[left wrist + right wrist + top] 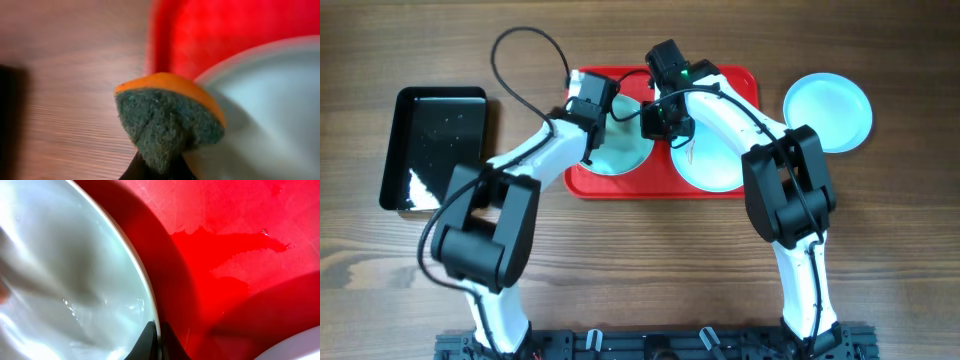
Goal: Clean dirty plates on tray and stack at the side
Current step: 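Scrub the held plate with the sponge in the left gripper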
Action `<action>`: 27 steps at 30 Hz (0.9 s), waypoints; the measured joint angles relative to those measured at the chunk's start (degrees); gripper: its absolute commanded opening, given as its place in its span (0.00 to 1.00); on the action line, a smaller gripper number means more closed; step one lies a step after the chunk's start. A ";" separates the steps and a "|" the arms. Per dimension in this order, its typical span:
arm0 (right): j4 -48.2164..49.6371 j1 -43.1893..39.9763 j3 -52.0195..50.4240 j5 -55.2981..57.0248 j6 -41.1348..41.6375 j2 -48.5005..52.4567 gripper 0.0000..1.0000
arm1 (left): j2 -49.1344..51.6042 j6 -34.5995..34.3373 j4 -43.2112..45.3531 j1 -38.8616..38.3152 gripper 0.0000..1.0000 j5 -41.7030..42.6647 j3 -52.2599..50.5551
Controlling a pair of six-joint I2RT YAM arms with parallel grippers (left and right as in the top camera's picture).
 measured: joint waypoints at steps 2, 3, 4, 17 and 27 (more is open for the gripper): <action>-0.42 -0.13 0.00 0.37 0.20 0.00 0.04 | -2.86 -0.17 0.44 0.66 0.04 -0.98 0.00; -0.44 -0.17 0.00 0.37 0.20 -0.04 0.04 | -4.37 -0.20 0.52 0.94 0.04 -0.74 0.00; -0.44 -0.17 0.00 0.50 0.22 -0.04 0.04 | -6.58 -0.22 0.72 1.29 0.04 -0.26 0.00; -0.44 -0.17 0.00 0.59 0.39 -0.09 0.04 | -7.96 -8.79 -2.14 1.75 0.04 25.18 -1.53; -0.31 -0.17 -0.02 0.57 0.61 -0.09 0.04 | -0.83 -12.35 -1.53 1.86 0.04 34.51 -2.49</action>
